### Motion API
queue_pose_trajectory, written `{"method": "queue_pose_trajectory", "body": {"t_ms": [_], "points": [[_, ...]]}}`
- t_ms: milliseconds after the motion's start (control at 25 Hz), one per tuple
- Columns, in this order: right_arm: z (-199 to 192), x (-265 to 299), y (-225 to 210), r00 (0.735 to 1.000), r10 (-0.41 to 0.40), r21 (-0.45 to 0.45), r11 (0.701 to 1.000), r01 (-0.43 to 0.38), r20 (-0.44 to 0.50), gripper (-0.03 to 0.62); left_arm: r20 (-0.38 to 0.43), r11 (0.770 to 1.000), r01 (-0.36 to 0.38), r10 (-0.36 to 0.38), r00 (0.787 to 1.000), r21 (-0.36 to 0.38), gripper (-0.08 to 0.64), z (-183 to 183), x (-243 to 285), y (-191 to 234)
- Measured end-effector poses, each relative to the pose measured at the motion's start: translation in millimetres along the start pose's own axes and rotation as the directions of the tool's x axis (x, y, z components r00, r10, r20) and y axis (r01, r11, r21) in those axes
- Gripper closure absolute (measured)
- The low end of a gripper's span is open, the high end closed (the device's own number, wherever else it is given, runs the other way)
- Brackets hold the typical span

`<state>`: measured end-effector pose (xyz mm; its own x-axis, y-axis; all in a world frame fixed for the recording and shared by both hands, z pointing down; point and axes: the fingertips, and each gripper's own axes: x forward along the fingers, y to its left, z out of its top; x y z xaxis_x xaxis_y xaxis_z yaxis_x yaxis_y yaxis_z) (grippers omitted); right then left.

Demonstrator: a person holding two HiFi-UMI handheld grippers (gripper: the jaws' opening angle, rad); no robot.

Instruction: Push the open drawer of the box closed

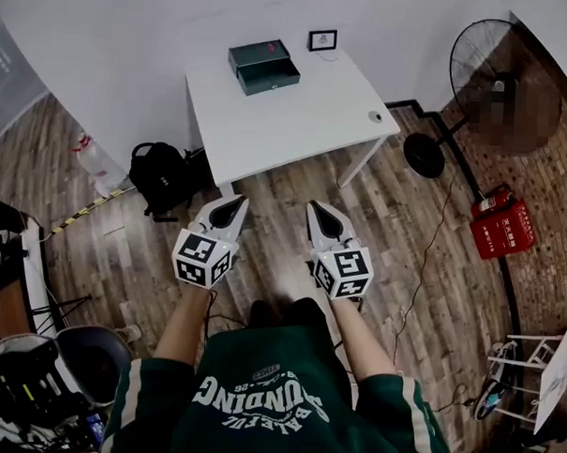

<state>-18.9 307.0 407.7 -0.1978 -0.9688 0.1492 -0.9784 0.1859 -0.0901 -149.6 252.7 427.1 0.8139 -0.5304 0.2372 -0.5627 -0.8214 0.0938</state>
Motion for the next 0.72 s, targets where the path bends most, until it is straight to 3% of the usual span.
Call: {"method": "queue_pose_trajectory", "body": {"t_ms": [320,720], "points": [[1,25,-18,1.000,0.000,0.020,1.000,0.000,-0.007,0.591,-0.016,1.000,0.021,-0.021,1.000,0.000,0.508,6,30,13],[9,108,-75,0.998,0.062,0.015,0.998,-0.062,-0.022,0.591,-0.039,0.999,-0.036,0.035,0.999,-0.031,0.508,14,106,61]]}}
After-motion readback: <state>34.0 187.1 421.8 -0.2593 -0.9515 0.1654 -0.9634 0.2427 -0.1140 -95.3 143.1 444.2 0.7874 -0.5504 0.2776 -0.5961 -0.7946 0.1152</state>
